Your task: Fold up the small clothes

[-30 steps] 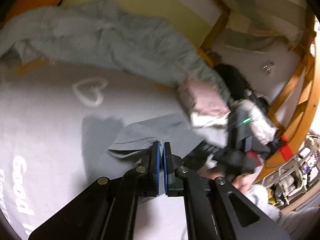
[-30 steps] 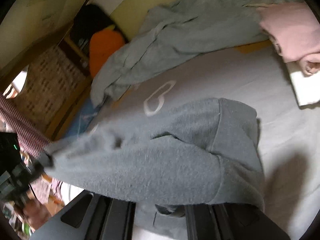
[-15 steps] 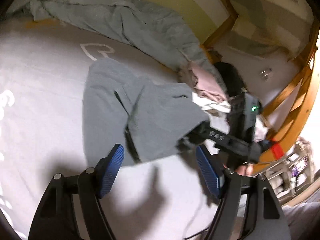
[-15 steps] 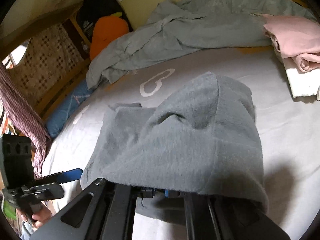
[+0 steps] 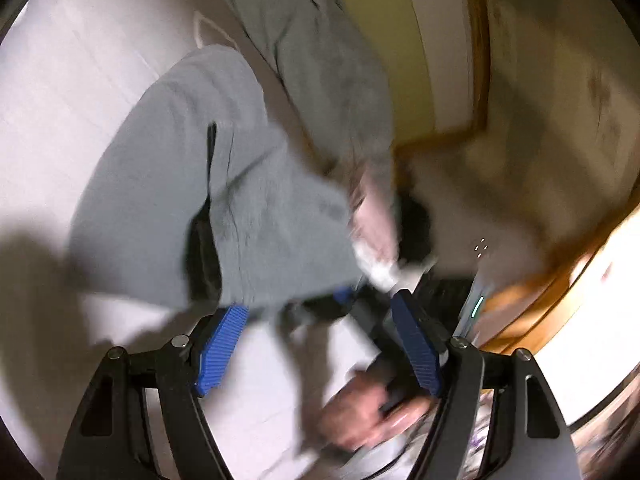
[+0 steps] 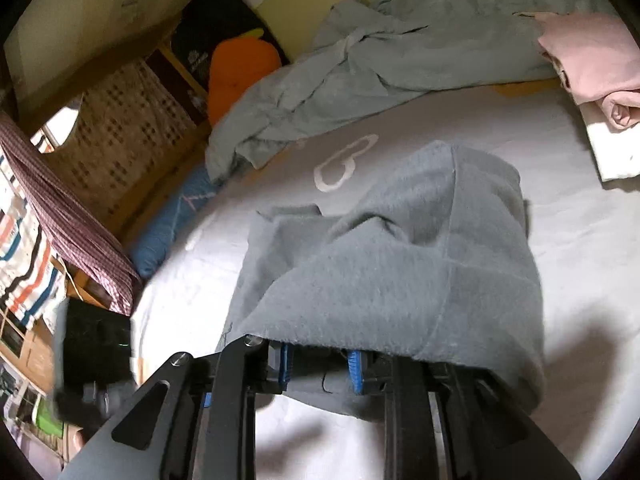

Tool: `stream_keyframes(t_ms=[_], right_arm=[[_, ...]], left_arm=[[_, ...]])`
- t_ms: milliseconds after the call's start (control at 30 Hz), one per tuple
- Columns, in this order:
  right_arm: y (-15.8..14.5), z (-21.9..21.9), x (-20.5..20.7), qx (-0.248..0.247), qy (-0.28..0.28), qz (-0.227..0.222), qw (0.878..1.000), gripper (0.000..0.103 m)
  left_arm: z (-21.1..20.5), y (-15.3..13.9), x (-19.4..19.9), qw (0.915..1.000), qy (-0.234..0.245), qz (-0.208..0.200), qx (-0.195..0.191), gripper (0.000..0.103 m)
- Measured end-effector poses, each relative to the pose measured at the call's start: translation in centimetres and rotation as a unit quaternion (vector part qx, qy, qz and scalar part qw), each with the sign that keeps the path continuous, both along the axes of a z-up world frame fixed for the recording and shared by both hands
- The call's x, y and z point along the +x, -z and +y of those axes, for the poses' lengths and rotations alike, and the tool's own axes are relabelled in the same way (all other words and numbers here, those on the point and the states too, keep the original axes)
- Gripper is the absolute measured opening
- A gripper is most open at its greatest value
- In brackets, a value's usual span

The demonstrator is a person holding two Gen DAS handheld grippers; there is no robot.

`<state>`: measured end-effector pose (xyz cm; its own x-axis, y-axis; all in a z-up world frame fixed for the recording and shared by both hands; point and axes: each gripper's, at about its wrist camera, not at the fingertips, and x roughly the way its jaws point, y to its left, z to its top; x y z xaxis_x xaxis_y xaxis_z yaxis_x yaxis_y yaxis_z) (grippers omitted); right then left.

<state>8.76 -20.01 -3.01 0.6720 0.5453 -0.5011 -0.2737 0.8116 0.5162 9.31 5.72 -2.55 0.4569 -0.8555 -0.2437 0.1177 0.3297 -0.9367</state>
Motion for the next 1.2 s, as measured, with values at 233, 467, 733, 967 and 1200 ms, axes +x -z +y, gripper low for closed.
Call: stream_keyframes(t_ms=[233, 467, 733, 967, 1200], right_arm=[[0.1, -1.8, 0.0, 0.050, -0.007, 0.013, 0.999, 0.022], [-0.7, -1.0, -1.0, -0.002, -0.007, -0.010, 1.000, 0.022], [0.0, -0.1, -0.7, -0.072, 0.003, 0.010, 0.997, 0.022], [-0.5, 1.3, -1.4, -0.074, -0.095, 0.015, 0.993, 0.022], [-4.3, -1.1, -3.0, -0.045, -0.097, -0.060, 0.992, 0.022]], left_arm=[[-3.1, 3.1, 1.8, 0.9947, -0.001, 0.057, -0.085, 0.072], [-3.6, 1.6, 3.7, 0.9957, -0.087, 0.028, -0.017, 0.032], [-2.6, -3.6, 2.6, 0.9850, -0.125, -0.067, 0.099, 0.024], [-2.9, -6.5, 3.9, 0.9537, -0.104, -0.161, 0.232, 0.004], [-3.9, -6.3, 1.3, 0.9004, -0.054, -0.258, 0.346, 0.004]])
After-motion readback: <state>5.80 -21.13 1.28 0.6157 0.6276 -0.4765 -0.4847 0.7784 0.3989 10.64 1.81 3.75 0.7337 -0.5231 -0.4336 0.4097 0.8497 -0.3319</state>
